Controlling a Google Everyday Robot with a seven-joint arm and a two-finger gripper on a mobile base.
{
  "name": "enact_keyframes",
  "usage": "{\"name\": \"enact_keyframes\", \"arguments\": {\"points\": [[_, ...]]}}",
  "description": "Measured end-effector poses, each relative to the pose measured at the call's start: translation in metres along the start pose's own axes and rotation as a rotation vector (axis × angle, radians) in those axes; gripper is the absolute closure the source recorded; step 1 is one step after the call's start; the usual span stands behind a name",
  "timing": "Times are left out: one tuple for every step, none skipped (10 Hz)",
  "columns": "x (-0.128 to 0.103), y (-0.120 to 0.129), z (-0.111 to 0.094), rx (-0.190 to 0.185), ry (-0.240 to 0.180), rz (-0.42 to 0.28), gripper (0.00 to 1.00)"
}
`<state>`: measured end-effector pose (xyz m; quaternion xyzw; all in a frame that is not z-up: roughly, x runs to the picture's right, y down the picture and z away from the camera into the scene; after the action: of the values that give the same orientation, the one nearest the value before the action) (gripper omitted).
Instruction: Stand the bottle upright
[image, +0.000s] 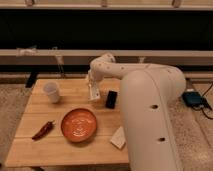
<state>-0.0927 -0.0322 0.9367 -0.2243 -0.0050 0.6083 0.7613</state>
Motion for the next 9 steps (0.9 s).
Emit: {"name": "enact_keyframes", "arguments": {"points": [[0.009, 0.01, 0.003, 0.009, 0.049, -0.06, 0.98], [0.019, 0.018, 0.005, 0.022, 0.112, -0.131, 0.9], [0.028, 0.021, 0.01, 0.026, 0.15, -0.167, 0.8], [0.035, 0.02, 0.016, 0.03, 0.176, -0.178, 0.7], [0.041, 0.018, 0.022, 0.033, 0.202, -0.185, 0.6], [0.048, 0.017, 0.028, 0.037, 0.234, -0.195, 0.48], [0.051, 0.017, 0.032, 0.04, 0.252, -0.203, 0.38], [0.057, 0.015, 0.036, 0.046, 0.275, -0.205, 0.28], [0.06, 0.012, 0.039, 0.053, 0.291, -0.206, 0.21]]}}
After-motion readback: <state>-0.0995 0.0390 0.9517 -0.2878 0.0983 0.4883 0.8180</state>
